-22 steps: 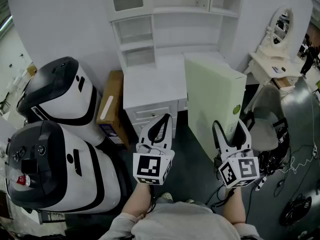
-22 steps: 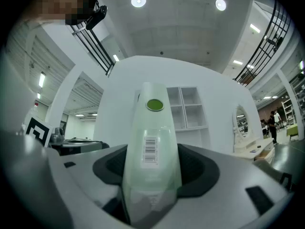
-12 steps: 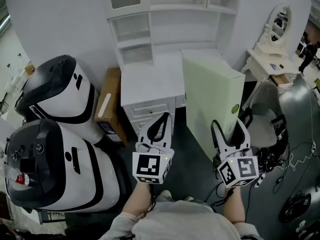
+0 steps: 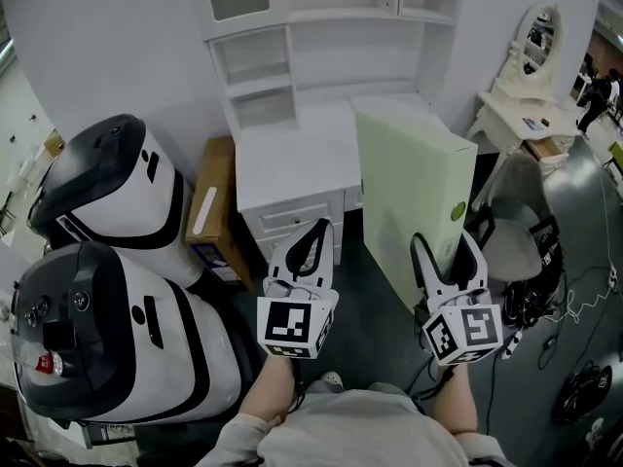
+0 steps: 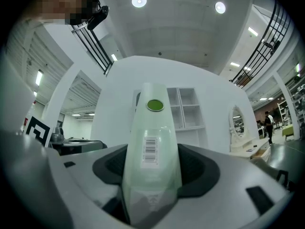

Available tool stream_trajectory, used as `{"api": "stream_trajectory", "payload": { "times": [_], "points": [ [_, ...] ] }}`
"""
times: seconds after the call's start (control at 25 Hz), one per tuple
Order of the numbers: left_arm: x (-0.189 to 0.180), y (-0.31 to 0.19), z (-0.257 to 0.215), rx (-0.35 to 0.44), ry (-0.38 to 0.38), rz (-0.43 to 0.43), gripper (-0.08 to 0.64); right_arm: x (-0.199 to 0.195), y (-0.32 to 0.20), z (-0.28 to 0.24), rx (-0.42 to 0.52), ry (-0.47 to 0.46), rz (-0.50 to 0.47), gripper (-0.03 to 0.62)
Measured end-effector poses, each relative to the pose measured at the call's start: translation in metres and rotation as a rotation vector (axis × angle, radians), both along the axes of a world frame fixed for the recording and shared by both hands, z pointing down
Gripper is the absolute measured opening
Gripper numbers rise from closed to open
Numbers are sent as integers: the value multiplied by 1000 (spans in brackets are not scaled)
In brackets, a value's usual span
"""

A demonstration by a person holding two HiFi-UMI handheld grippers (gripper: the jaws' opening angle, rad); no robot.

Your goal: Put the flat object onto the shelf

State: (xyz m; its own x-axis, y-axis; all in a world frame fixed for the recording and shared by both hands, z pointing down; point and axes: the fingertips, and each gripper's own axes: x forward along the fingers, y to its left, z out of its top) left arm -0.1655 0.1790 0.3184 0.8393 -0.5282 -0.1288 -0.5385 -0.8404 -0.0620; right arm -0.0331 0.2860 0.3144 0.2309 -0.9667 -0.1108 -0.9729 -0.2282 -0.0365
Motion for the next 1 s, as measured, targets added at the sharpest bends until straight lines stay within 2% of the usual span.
{"api": "stream_trajectory", "payload": {
  "times": [0.24,0.48,0.72,1.0],
  "points": [
    [-8,-10,6,7,-10,12,15,-8,-4,2,28,-19,-6,288],
    [1,-23,6,11,-16,20,15,3,-17,2,29,-34,2,290],
    [26,-47,4,16,-15,-1,15,30,-45,1,15,-1,-13,290],
    [73,-82,-3,25,-5,-33,15,74,-88,-4,17,0,-66,290]
  ]
}}
